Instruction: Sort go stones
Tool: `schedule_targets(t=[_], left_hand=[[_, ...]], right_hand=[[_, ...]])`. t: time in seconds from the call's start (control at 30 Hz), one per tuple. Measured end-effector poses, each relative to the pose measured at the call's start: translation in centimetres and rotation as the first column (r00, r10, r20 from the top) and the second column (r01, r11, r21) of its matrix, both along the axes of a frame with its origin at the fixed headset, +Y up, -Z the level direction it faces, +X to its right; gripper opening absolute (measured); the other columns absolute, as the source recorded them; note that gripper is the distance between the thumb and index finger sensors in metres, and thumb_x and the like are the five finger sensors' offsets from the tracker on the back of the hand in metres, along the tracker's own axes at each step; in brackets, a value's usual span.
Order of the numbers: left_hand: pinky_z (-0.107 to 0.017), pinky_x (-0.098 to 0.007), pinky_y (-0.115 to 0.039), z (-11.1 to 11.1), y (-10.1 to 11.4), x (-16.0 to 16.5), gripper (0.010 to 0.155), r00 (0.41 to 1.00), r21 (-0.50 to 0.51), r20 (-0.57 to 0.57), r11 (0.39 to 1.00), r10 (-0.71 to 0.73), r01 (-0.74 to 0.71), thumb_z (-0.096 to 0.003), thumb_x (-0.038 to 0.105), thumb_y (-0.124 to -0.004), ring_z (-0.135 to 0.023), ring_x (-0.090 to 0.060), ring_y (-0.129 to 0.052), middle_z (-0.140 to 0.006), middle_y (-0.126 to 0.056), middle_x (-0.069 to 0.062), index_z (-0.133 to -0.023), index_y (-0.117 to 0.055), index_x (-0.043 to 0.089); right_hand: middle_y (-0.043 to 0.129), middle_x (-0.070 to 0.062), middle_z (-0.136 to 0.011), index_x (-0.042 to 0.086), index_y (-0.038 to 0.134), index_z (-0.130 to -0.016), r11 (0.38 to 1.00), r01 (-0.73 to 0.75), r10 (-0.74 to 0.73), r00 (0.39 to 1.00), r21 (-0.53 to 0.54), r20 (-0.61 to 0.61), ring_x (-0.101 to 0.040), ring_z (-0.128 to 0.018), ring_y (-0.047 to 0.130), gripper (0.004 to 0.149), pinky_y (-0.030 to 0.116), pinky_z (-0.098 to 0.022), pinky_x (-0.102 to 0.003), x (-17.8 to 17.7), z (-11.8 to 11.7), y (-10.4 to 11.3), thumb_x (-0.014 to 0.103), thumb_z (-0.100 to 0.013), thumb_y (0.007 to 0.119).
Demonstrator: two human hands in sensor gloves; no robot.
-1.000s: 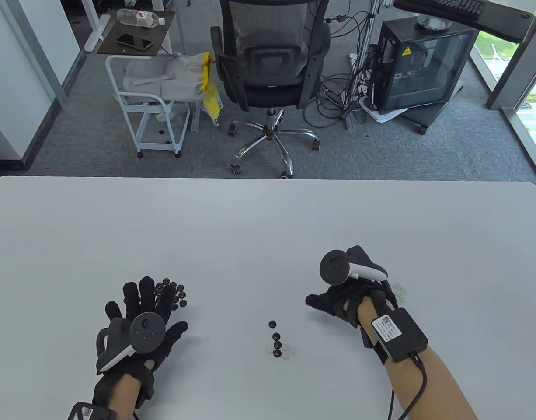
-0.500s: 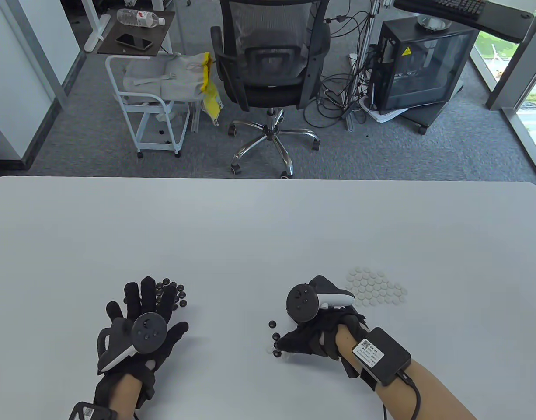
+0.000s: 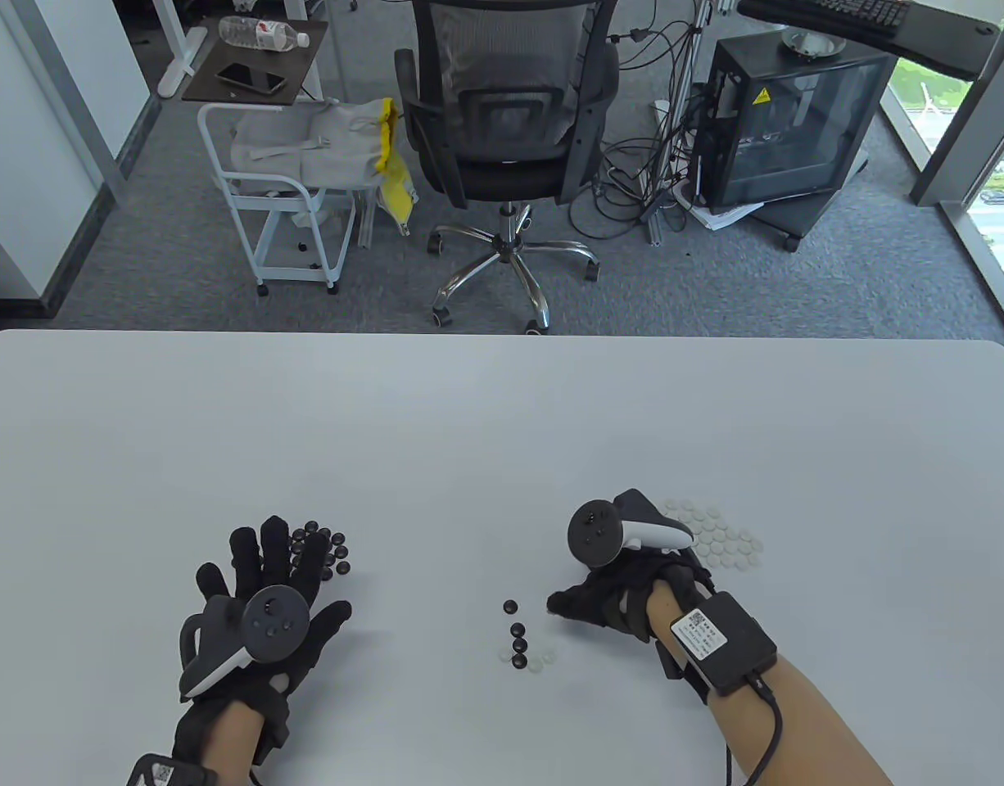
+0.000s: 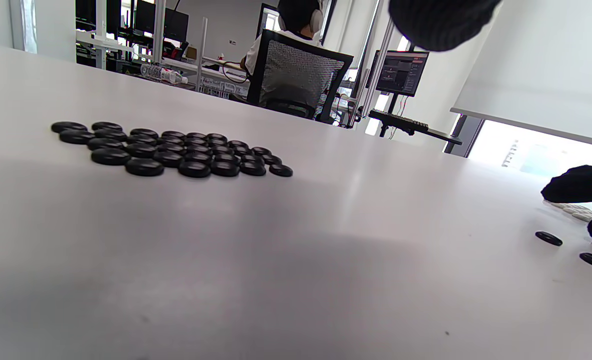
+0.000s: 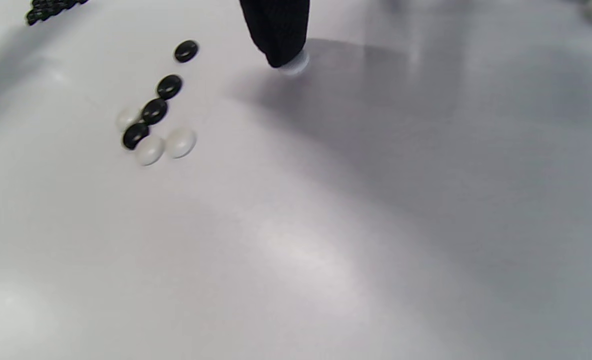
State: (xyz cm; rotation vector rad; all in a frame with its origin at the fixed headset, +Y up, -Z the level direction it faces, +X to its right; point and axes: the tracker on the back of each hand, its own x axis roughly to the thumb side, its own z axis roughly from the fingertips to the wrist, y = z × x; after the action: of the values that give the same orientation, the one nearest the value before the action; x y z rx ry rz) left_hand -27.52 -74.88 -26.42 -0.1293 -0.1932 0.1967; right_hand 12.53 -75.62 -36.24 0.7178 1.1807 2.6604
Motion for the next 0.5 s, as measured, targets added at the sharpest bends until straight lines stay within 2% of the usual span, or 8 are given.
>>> schedule_targets(t=[0.1,0.23,0.5], left_hand=[[-0.052,-0.082,0.0,0.0,0.0,0.0,0.08,1.0,-0.003,-0.002,1.0,0.001,-0.001,-0.0585,0.056,-0.056,-0.096,-0.054,0.016,-0.114,0.012,-0.026,-0.119,-0.016,0.021],[-0.052,-0.083,0.0,0.0,0.0,-0.1,0.08,1.0,0.0,-0.001,1.0,0.003,-0.003,-0.0585,0.056,-0.056,-0.096,-0.054,0.016,-0.114,0.012,-0.026,-0.119,-0.016,0.021],[-0.052,-0.082,0.0,0.0,0.0,-0.1,0.08,1.0,-0.005,-0.004,1.0,-0.003,0.003,-0.0585,0.056,-0.056,-0.096,-0.054,0.016,-0.114,0.013,-0.026,-0.119,-0.016,0.021]], right_hand=[[0.01,-0.041,-0.113,0.005,0.071,-0.109,0.997,-0.061,0.059,0.997,0.042,0.058,-0.067,-0.091,-0.004,0.069,0.011,-0.055,-0.091,1.8,-1.0,0.3,0.05,-0.061,0.05],[0.01,-0.041,-0.113,0.005,0.071,-0.109,0.997,-0.066,0.061,0.99,0.037,0.128,-0.067,-0.091,-0.004,0.068,0.011,-0.055,-0.091,3.9,-1.5,0.2,0.05,-0.061,0.05],[0.01,-0.041,-0.113,0.006,0.07,-0.109,0.991,-0.107,0.091,0.977,0.079,0.192,-0.067,-0.091,-0.004,0.068,0.011,-0.055,-0.091,5.7,-2.1,0.2,0.05,-0.061,0.05]])
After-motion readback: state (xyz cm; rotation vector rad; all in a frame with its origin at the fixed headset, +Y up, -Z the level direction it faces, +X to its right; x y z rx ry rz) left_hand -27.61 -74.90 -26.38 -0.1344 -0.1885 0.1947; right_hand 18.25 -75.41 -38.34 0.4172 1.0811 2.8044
